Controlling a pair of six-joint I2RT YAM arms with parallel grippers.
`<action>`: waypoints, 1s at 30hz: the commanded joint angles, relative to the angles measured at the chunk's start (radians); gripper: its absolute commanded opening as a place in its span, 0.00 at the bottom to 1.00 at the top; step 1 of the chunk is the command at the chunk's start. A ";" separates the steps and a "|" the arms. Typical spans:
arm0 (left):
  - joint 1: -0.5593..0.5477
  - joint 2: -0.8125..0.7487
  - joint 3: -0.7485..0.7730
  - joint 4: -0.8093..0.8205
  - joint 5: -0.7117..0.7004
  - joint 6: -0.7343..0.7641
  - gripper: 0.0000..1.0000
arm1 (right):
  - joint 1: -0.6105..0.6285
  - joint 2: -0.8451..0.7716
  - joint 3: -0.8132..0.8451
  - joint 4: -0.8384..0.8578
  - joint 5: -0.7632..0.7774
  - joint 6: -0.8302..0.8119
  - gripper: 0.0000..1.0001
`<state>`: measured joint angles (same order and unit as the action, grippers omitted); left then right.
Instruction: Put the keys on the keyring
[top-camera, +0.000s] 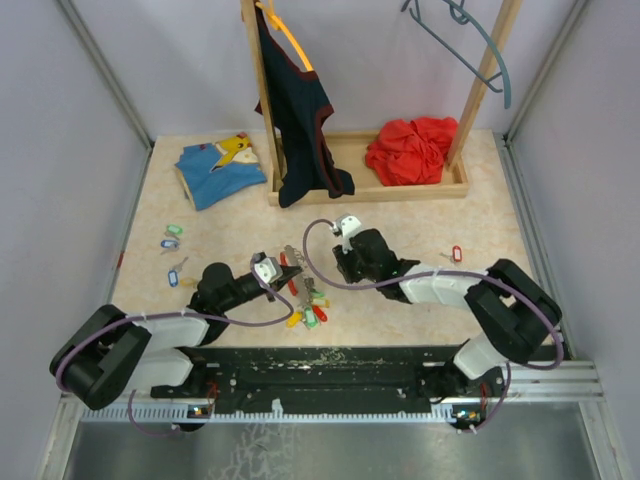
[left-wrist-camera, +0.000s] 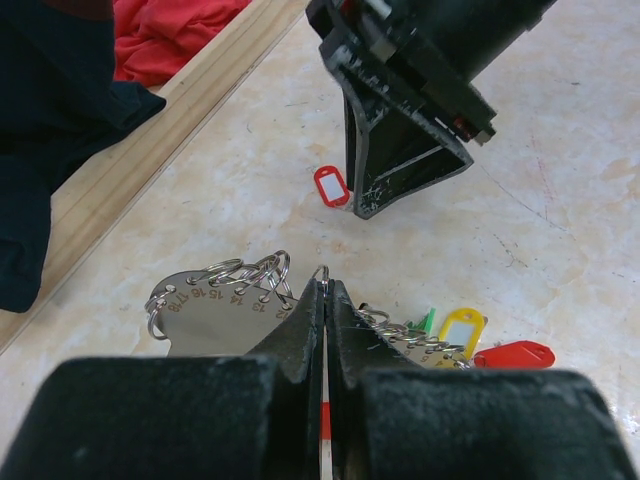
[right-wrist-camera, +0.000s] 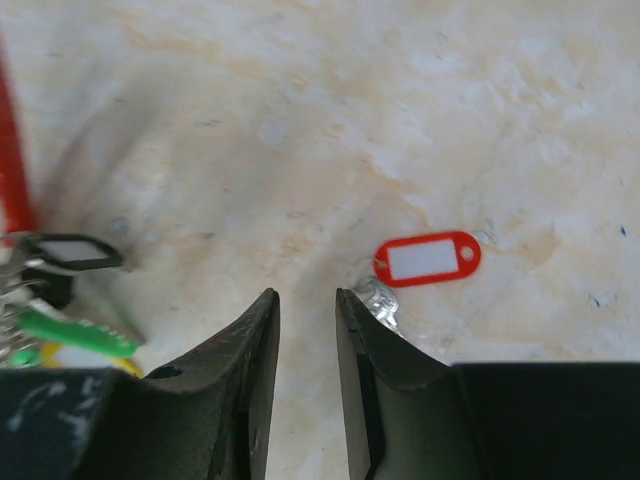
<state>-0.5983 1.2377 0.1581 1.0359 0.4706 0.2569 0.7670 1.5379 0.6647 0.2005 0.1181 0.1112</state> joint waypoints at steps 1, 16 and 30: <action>0.006 -0.012 -0.008 0.068 0.019 -0.020 0.00 | -0.010 -0.102 -0.035 0.199 -0.296 -0.146 0.30; 0.009 -0.009 -0.006 0.073 0.036 -0.024 0.00 | -0.027 -0.007 -0.081 0.544 -0.789 -0.321 0.24; 0.011 -0.013 -0.008 0.078 0.059 -0.023 0.00 | -0.054 0.067 -0.065 0.654 -0.851 -0.309 0.23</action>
<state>-0.5930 1.2377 0.1574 1.0485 0.5014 0.2420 0.7254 1.5982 0.5709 0.7551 -0.6796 -0.1905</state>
